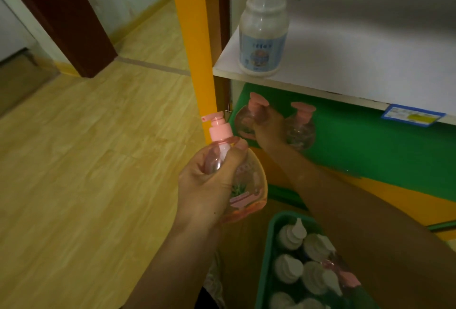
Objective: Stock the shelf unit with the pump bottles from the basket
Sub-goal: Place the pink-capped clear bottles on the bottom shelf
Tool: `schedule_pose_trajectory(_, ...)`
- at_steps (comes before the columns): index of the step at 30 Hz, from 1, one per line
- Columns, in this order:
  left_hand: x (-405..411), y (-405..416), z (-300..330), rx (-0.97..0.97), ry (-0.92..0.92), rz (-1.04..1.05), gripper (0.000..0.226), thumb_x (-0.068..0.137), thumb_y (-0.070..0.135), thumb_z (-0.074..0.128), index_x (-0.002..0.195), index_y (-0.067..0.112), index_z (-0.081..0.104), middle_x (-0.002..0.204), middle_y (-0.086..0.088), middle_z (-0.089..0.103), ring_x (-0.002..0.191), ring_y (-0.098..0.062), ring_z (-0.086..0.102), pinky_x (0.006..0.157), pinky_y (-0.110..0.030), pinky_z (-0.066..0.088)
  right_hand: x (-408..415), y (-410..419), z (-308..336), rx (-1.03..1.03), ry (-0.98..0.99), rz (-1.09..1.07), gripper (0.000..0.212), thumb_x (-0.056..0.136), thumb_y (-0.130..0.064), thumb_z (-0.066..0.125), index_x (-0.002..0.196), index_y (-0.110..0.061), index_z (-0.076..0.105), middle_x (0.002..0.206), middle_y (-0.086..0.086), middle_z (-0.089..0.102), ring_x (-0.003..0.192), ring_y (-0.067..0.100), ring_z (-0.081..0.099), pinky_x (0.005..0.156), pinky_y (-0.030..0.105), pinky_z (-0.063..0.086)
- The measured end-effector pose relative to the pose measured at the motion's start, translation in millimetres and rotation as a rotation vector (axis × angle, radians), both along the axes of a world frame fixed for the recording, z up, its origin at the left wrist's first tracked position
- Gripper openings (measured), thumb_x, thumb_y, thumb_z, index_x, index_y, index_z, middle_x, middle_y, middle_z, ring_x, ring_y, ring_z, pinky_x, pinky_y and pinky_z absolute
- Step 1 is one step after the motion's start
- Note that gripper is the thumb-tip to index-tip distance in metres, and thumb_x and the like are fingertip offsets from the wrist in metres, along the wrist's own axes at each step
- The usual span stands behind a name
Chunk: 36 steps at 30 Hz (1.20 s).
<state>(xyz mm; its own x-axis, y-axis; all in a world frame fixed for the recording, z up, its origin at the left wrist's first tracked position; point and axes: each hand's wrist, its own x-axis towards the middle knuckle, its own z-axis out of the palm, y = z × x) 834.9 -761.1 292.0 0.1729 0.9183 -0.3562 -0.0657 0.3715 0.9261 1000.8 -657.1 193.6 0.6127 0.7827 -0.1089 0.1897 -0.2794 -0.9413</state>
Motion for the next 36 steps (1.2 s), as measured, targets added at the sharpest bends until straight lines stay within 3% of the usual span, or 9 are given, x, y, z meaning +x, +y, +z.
schedule_pose_trajectory(5, 4, -1, 1, -0.001, -0.014, -0.016, 0.025, 0.075, 0.035, 0.073, 0.098, 0.025, 0.071, 0.087, 0.0, 0.076, 0.079, -0.02, 0.072, 0.053, -0.022, 0.054, -2, -4, 8, 0.008, 0.0, 0.017, 0.026, 0.095, -0.013, 0.054, 0.12, -0.006, 0.057, 0.117, 0.01, 0.061, 0.082, 0.01, 0.053, 0.04, -0.002, 0.033)
schedule_pose_trajectory(9, 8, -4, 3, -0.015, 0.0, -0.037, 0.03, 0.073, 0.04, 0.074, 0.101, 0.028, 0.07, 0.089, 0.003, 0.076, 0.08, -0.017, 0.073, 0.053, -0.023, 0.052, -5, -33, 20, 0.099, -0.057, 0.032, 0.036, 0.091, -0.02, 0.061, 0.126, -0.013, 0.052, 0.106, -0.003, 0.058, 0.09, 0.009, 0.055, 0.056, 0.004, 0.037)
schedule_pose_trajectory(14, 17, -15, 9, -0.053, -0.013, -0.103, 0.029, 0.069, 0.043, 0.075, 0.096, 0.033, 0.07, 0.09, 0.005, 0.075, 0.081, -0.017, 0.071, 0.056, -0.027, 0.053, -1, -97, 46, 0.214, 0.029, 0.049, 0.016, 0.092, -0.025, 0.06, 0.106, -0.019, 0.059, 0.097, -0.014, 0.062, 0.09, -0.003, 0.058, 0.072, 0.009, 0.046)
schedule_pose_trajectory(19, 37, -38, 21, -0.006, 0.02, -0.253, 0.033, 0.073, 0.044, 0.072, 0.1, 0.025, 0.07, 0.091, 0.002, 0.075, 0.079, -0.017, 0.071, 0.049, -0.021, 0.05, 17, -173, 86, 0.225, 0.148, 0.091, 0.012, 0.093, -0.024, 0.056, 0.095, -0.023, 0.068, 0.097, -0.002, 0.071, 0.09, 0.014, 0.067, 0.078, 0.022, 0.056)
schedule_pose_trajectory(21, 49, -51, 26, 0.017, 0.047, -0.351, 0.039, 0.075, 0.047, 0.07, 0.107, 0.025, 0.067, 0.104, 0.001, 0.072, 0.093, -0.022, 0.068, 0.056, -0.027, 0.055, 23, -205, 100, 0.206, 0.173, 0.111, 0.019, 0.095, -0.026, 0.052, 0.102, -0.019, 0.068, 0.1, 0.002, 0.072, 0.091, 0.016, 0.068, 0.078, 0.024, 0.057)
schedule_pose_trajectory(25, 79, -81, 33, 0.112, 0.113, -0.461, 0.048, 0.078, 0.052, 0.062, 0.115, 0.022, 0.062, 0.114, 0.001, 0.066, 0.103, -0.021, 0.062, 0.09, -0.042, 0.052, 32, -268, 122, 0.194, 0.233, 0.132, 0.019, 0.095, -0.027, 0.048, 0.102, -0.023, 0.066, 0.098, 0.0, 0.073, 0.091, 0.014, 0.07, 0.075, 0.027, 0.058)
schedule_pose_trajectory(30, 107, -113, 35, 0.185, 0.09, -0.603, 0.045, 0.088, 0.055, 0.047, 0.11, 0.02, 0.064, 0.103, 0.006, 0.066, 0.093, -0.009, 0.061, 0.076, -0.025, 0.05, 39, -314, 119, 0.19, 0.277, 0.062, 0.038, 0.081, -0.033, 0.06, 0.114, -0.015, 0.063, 0.099, 0.008, 0.074, 0.088, 0.024, 0.071, 0.076, 0.038, 0.059)
schedule_pose_trajectory(34, 121, -122, 33, 0.108, 0.072, -0.556, 0.047, 0.089, 0.061, 0.036, 0.086, 0.027, 0.068, 0.093, 0.004, 0.07, 0.091, -0.015, 0.065, 0.081, -0.037, 0.054, 46, -318, 116, 0.179, 0.414, -0.049, 0.049, 0.071, -0.042, 0.069, 0.113, -0.016, 0.064, 0.1, 0.008, 0.074, 0.089, 0.029, 0.071, 0.077, 0.044, 0.058)
schedule_pose_trajectory(36, 126, -117, 33, 0.077, 0.09, -0.541, 0.056, 0.088, 0.067, 0.029, 0.089, 0.029, 0.07, 0.1, 0.002, 0.071, 0.099, -0.02, 0.064, 0.092, -0.046, 0.05, 53, -317, 117, 0.168, 0.479, -0.081, 0.055, 0.065, -0.045, 0.072, 0.111, -0.016, 0.065, 0.101, 0.009, 0.073, 0.09, 0.03, 0.071, 0.08, 0.047, 0.057)
